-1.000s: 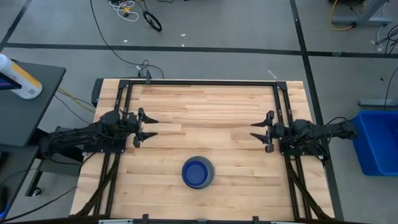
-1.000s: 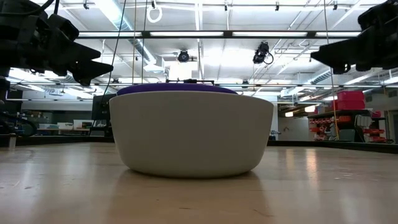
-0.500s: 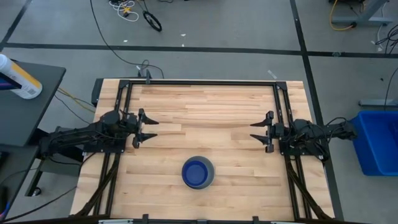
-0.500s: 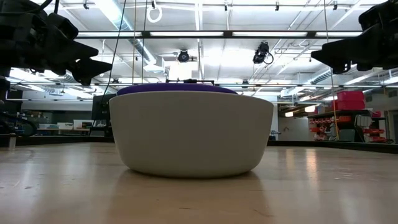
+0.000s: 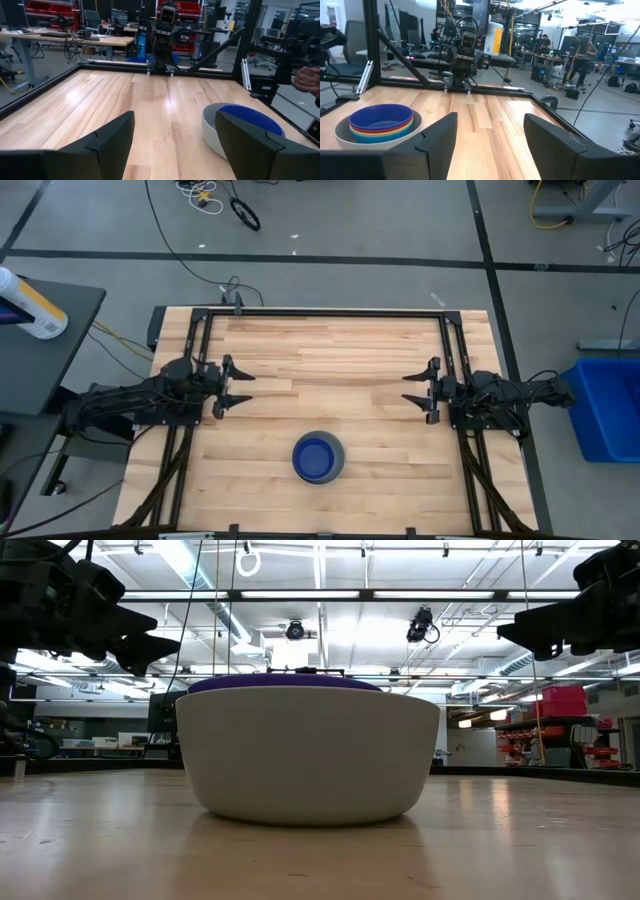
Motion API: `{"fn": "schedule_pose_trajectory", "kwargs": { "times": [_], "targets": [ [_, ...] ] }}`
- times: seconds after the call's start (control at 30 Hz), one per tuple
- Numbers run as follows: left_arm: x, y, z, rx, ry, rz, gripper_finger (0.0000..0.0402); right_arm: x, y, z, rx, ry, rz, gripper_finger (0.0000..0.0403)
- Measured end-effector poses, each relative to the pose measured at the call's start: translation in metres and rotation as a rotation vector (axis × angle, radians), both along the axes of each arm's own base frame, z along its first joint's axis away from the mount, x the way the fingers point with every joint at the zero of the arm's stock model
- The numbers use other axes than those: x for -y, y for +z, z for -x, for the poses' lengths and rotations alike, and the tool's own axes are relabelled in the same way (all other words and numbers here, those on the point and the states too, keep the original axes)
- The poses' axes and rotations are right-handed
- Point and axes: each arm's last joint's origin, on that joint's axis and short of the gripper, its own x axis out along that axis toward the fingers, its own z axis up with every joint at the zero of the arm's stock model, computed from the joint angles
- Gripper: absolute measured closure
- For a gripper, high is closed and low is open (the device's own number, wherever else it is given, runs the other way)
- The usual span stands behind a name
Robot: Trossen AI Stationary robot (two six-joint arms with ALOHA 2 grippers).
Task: Nest bowls inside each other
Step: Return to Home Position
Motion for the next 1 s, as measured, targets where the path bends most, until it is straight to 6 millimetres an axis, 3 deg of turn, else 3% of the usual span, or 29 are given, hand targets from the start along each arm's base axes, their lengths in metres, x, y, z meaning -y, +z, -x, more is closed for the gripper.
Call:
{"fn": "schedule_pose_trajectory", "kwargs": {
  "times": [0.67, 1.0],
  "targets": [
    [0.0005, 0.0005, 0.0, 0.006, -0.018, -0.041, 0.0116, 0.0033, -0.0015, -0.0015, -0.018, -0.021, -0.013, 0.0134],
    [-0.0029, 0.0001, 0.0001, -0.002, 0.098, -0.035, 0.0116, 0.0032, -0.0027, -0.0024, -0.033, -0.021, -0.012, 0.0135]
  ]
}}
